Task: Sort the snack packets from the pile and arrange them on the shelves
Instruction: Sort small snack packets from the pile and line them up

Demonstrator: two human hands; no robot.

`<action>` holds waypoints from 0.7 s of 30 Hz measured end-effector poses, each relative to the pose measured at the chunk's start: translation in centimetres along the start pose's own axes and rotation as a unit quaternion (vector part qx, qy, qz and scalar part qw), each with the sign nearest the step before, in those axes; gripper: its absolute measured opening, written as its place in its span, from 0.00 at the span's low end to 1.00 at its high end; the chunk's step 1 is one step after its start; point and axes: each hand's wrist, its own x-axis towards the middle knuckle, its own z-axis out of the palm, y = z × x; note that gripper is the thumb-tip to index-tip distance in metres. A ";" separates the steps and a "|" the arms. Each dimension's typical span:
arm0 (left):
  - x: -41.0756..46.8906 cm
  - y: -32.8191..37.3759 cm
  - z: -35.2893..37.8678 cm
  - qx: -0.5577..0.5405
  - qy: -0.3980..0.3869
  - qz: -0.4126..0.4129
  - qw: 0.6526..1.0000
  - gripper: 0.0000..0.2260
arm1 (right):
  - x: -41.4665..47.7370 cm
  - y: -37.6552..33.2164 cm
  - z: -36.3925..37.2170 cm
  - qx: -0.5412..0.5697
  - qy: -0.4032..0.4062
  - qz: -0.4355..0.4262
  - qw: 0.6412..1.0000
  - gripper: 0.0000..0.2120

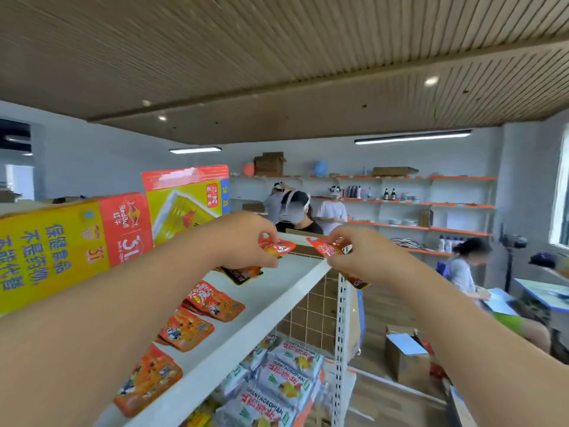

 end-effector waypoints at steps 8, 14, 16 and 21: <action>6.3 -2.2 3.7 0.048 -0.016 -0.058 0.997 0.20 | 10.1 5.0 5.6 0.048 -0.032 -0.075 0.995 0.18; 12.4 -3.0 5.8 0.016 0.007 -0.172 0.985 0.18 | 19.3 7.7 8.7 0.085 -0.072 -0.146 0.983 0.17; 14.6 -3.4 6.7 0.002 0.029 -0.217 0.976 0.17 | 22.0 8.3 9.6 0.101 -0.087 -0.161 0.978 0.17; 17.4 -4.8 10.1 -0.049 0.139 -0.306 0.941 0.16 | 27.2 9.0 12.9 0.121 -0.125 -0.204 0.963 0.16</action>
